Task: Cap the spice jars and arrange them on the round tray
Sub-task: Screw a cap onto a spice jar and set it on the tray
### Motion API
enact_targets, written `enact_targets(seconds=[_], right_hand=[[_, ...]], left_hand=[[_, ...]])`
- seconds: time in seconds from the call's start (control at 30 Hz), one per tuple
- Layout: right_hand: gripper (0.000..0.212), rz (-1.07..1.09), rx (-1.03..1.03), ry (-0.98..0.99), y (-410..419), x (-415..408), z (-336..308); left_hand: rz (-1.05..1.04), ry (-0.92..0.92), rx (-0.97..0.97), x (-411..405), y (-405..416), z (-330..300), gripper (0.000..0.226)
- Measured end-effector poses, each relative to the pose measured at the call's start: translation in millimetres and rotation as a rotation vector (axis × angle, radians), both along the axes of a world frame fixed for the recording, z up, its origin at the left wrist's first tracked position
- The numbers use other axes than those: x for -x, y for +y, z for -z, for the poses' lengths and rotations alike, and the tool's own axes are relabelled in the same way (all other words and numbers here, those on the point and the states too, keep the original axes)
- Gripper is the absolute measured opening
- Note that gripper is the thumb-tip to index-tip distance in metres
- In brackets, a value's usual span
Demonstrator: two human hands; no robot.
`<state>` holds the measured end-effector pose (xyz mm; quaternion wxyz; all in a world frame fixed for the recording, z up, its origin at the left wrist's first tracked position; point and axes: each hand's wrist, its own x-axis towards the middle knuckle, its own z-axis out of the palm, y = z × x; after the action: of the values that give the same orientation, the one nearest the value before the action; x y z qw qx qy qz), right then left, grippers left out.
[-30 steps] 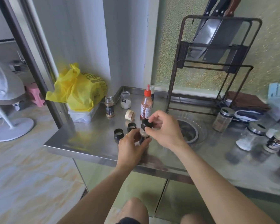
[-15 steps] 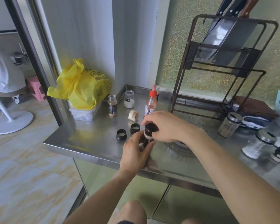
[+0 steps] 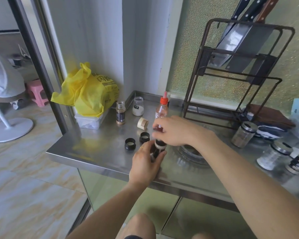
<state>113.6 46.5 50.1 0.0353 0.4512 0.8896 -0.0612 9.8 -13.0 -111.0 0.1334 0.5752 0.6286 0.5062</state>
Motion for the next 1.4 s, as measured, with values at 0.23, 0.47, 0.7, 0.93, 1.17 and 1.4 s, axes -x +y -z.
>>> enact_targets(seconds=[0.23,0.47,0.7,0.93,1.17,1.4], right_hand=[[0.042,-0.053,0.028,-0.036,-2.4,1.3,-1.4],[0.030,-0.023,-0.067,0.035,-3.0,1.1,7.7],[0.027,0.054,-0.213,0.164,-8.3,0.6,31.2],[0.058,0.380,0.039,0.569,-24.8,-22.7,75.2],[0.024,0.497,0.160,0.885,-15.6,-33.9,98.4],[0.018,0.728,0.014,1.063,59.3,-68.1,78.1]], left_hand=[[0.018,-0.004,-0.011,-0.7,-1.2,-2.1,0.032],[0.017,-0.017,0.006,-0.7,-1.6,-3.6,0.033],[0.000,-0.035,0.022,-0.6,0.3,-5.2,0.032],[0.043,-0.068,0.084,-1.1,-2.2,-9.0,0.032],[0.116,-0.073,0.042,-2.5,2.1,-9.1,0.053],[0.254,0.223,0.053,-22.5,28.1,-6.1,0.048]])
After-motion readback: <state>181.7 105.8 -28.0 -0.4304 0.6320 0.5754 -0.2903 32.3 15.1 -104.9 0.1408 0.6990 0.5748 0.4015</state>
